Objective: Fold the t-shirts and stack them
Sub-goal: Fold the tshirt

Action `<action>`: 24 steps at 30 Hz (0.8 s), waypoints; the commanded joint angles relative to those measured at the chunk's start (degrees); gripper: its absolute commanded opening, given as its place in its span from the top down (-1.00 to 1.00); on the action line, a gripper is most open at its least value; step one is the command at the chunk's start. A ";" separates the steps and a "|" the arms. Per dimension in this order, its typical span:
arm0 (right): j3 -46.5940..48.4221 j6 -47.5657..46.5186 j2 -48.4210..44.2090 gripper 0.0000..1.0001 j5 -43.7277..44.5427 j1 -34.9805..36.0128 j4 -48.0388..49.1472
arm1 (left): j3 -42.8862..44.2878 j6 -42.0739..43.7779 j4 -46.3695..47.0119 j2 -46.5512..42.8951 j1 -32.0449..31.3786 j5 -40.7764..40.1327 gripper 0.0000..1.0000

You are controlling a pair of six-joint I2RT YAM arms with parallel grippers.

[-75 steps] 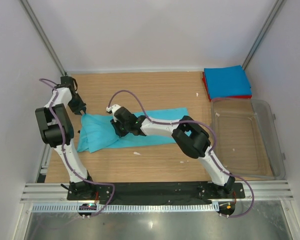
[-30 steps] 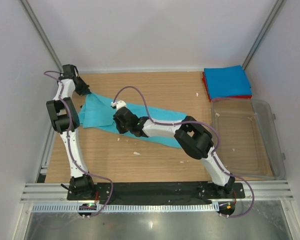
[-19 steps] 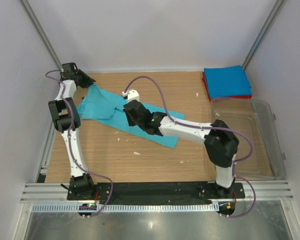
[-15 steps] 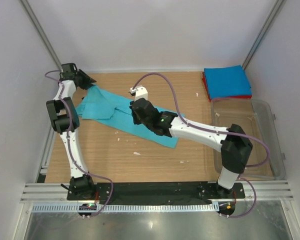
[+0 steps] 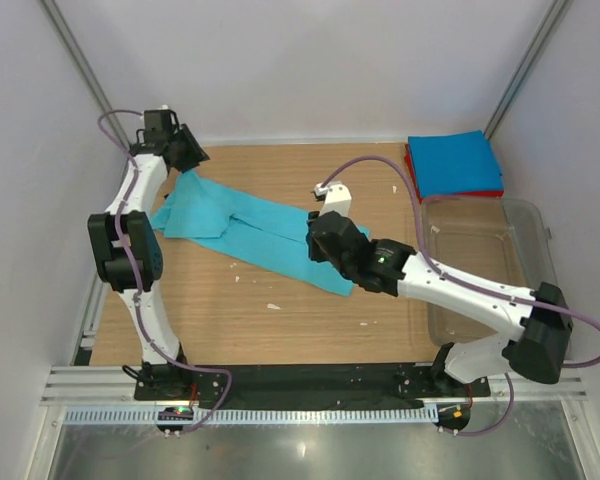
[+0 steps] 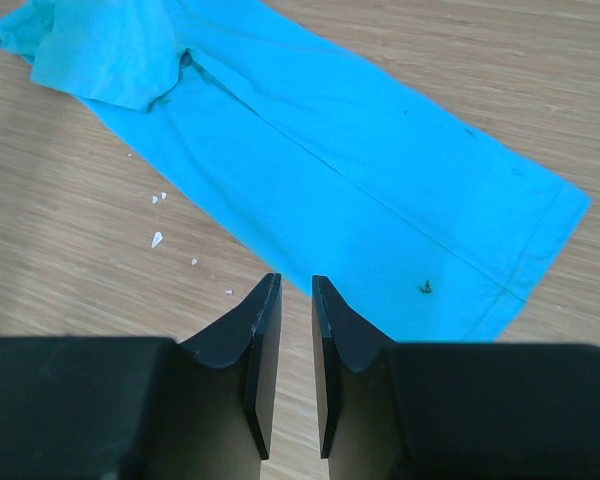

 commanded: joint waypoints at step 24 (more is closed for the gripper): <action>-12.16 6.42 -17.08 0.49 10.84 -1.18 -3.61 | -26.79 -5.87 5.43 -6.78 -36.17 -1.74 0.89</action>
